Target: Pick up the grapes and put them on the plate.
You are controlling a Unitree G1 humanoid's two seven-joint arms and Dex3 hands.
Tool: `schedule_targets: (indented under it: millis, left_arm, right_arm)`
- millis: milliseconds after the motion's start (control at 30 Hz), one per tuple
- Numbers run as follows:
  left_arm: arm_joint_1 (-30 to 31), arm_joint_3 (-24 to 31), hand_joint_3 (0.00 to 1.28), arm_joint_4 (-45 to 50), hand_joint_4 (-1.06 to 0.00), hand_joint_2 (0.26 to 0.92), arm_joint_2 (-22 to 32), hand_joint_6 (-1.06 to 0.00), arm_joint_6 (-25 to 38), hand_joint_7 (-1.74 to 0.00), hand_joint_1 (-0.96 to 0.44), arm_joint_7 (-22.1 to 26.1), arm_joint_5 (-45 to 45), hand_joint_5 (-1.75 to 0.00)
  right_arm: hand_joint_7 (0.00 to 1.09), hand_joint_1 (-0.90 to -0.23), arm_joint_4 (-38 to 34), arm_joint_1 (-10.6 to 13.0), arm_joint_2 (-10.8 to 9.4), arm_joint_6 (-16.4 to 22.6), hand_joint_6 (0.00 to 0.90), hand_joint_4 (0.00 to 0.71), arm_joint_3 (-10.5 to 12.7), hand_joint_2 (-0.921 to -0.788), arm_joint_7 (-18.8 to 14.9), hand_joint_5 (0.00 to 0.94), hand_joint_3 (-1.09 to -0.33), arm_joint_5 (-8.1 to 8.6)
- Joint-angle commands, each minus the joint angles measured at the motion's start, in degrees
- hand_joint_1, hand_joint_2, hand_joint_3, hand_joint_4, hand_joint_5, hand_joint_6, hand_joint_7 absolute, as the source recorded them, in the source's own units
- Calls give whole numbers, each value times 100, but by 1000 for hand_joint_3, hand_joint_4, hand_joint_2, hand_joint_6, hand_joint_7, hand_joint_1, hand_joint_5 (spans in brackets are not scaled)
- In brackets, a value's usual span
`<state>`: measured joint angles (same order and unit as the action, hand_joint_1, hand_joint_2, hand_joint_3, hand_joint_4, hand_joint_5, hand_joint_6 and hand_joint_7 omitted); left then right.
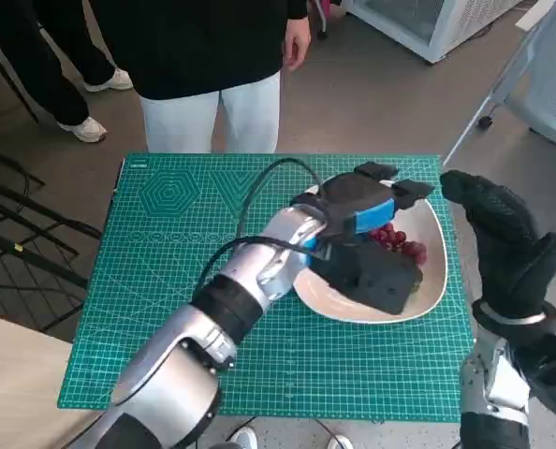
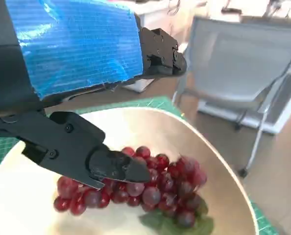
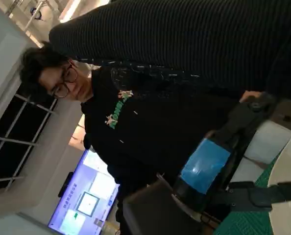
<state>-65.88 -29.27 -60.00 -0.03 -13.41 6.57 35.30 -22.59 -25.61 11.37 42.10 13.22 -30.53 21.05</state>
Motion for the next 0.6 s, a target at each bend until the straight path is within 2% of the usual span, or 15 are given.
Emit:
schedule_targets:
  millis: [33, 300, 433, 600]
  left_arm:
    - [308, 290, 291, 84, 1, 920, 327, -160, -326, -8, -733, -159, -284, 1]
    - [797, 1062, 490, 127, -8, 921, 820, -173, -1214, -11, -743, -226, -1076, -3]
    - [1143, 1585, 523, 216, -21, 921, 933, -184, -1648, -16, -730, -140, -1706, -8]
    - [1729, 2367, 514, 446, -101, 921, 851, -198, -2270, -21, -647, 83, -2771, -36]
  right_arm:
    - [333, -567, -76, 64, -8, -13, -1, 163, -20, -921, 38, 0, -719, -42]
    - [335, -566, -54, 77, -23, -4, -1, 163, -26, -921, 36, 1, -718, -44]
    - [335, -566, -79, 66, -34, 15, -1, 164, -32, -921, 38, 1, -717, -57]
    - [336, -566, -100, 57, -50, 37, -1, 164, -46, -921, 43, 1, -715, -75]
